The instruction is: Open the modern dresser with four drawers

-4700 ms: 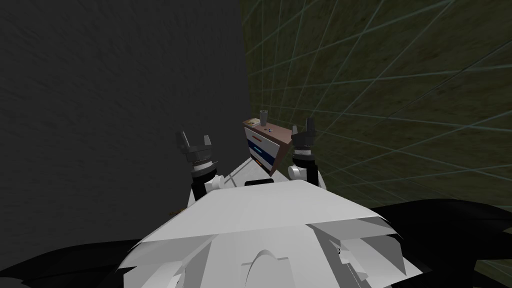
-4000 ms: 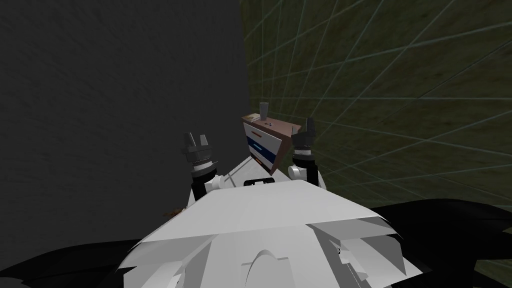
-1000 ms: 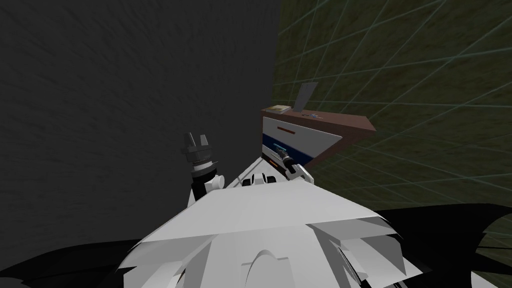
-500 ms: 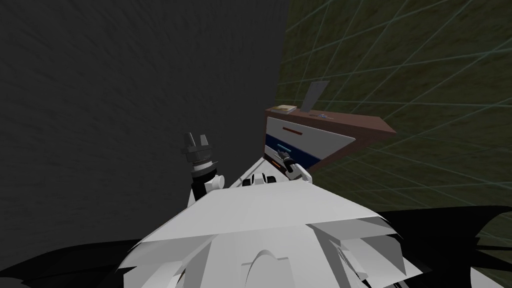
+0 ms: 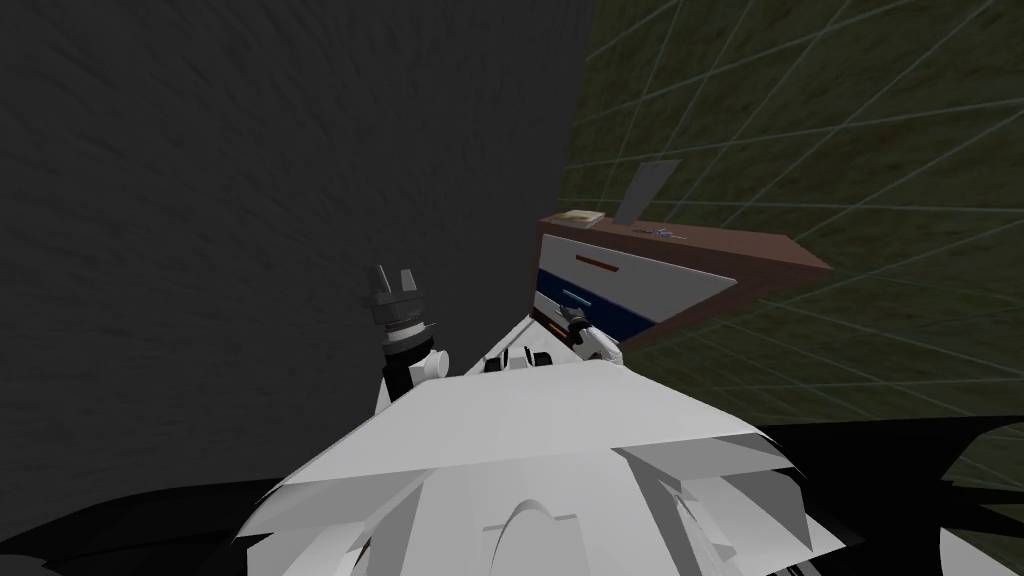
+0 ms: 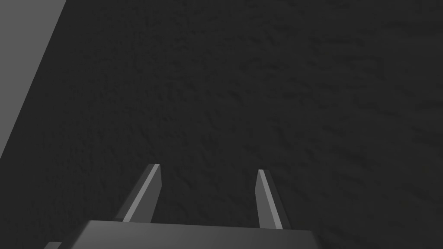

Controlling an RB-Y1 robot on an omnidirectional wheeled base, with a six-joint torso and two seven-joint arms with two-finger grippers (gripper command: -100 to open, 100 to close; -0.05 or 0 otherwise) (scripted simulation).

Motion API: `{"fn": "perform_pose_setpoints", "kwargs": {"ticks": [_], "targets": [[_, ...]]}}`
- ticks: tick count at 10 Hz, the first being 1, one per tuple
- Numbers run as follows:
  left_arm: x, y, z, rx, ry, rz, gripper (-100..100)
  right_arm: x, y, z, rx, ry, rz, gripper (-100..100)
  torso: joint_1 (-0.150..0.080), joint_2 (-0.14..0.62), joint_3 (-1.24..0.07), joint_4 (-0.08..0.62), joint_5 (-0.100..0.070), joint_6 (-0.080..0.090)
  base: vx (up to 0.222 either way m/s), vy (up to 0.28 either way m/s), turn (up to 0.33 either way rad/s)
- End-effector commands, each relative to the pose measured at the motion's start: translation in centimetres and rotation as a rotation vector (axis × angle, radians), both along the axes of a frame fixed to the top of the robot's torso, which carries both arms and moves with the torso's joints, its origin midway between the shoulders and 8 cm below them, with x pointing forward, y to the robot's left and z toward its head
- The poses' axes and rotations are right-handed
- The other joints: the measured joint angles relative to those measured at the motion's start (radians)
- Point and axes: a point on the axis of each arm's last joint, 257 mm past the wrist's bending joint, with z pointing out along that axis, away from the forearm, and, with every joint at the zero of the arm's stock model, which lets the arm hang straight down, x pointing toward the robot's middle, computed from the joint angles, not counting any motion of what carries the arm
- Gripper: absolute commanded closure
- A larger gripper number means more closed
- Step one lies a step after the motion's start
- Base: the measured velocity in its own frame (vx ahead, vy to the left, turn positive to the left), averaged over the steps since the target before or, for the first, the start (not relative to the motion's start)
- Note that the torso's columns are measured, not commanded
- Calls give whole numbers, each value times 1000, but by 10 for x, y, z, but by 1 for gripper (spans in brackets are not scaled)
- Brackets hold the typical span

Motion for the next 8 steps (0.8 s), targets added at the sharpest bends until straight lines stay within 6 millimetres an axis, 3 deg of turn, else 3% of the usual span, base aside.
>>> {"fn": "perform_pose_setpoints", "kwargs": {"ticks": [1,7,8], "targets": [[0,0,0,0,0,0,0,-8,-29,-15,-133,70,-34,-100,2,0,0,0,1,0,34,85,15],[0,0,0,0,0,0,0,-23,-89,-30,-448,215,-101,-100,0,0,0,0,0,0,23,64,30],[0,0,0,0,0,0,0,-24,-90,-32,-449,218,-102,-100,0,0,0,0,0,0,15,39,17]]}}
